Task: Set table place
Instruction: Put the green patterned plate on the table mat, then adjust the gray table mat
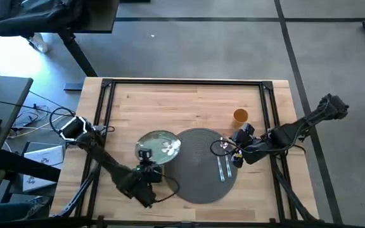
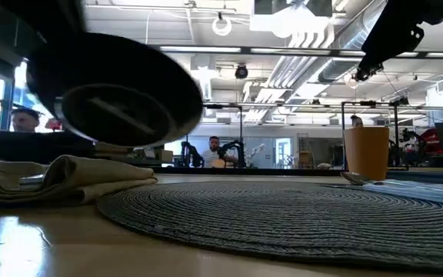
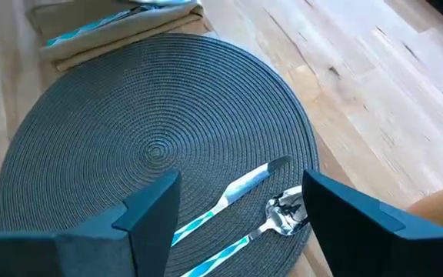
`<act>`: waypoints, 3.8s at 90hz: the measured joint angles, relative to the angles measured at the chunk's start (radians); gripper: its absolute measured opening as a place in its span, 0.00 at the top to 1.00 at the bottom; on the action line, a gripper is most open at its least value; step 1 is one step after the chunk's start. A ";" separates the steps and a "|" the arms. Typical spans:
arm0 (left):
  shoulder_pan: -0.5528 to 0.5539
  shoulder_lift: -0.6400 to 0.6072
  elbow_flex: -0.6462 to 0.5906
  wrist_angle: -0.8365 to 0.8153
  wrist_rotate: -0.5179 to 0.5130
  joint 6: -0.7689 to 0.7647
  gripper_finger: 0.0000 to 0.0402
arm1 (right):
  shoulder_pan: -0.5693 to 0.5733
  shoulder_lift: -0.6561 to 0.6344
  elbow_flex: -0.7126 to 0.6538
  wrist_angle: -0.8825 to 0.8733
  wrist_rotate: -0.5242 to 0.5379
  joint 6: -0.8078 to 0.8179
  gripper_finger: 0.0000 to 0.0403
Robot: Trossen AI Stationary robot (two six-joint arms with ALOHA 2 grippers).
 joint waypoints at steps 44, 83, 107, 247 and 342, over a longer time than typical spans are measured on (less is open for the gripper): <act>0.202 0.034 -0.006 0.519 0.073 0.679 1.00 | 0.000 0.002 0.000 -0.002 0.002 0.002 0.38; 0.229 0.123 -0.006 0.684 0.257 0.769 1.00 | 0.000 0.002 0.000 -0.005 -0.002 0.021 0.38; 0.253 0.123 -0.006 0.686 0.379 0.770 1.00 | 0.000 0.002 0.000 -0.005 -0.002 0.020 0.38; 0.179 -0.181 -0.303 0.597 0.430 0.271 0.65 | 0.003 0.025 -0.002 -0.002 -0.156 0.018 0.38; 0.297 -0.074 -0.567 1.018 0.546 0.220 0.66 | 0.043 0.441 -0.039 -0.062 -0.399 -0.236 0.83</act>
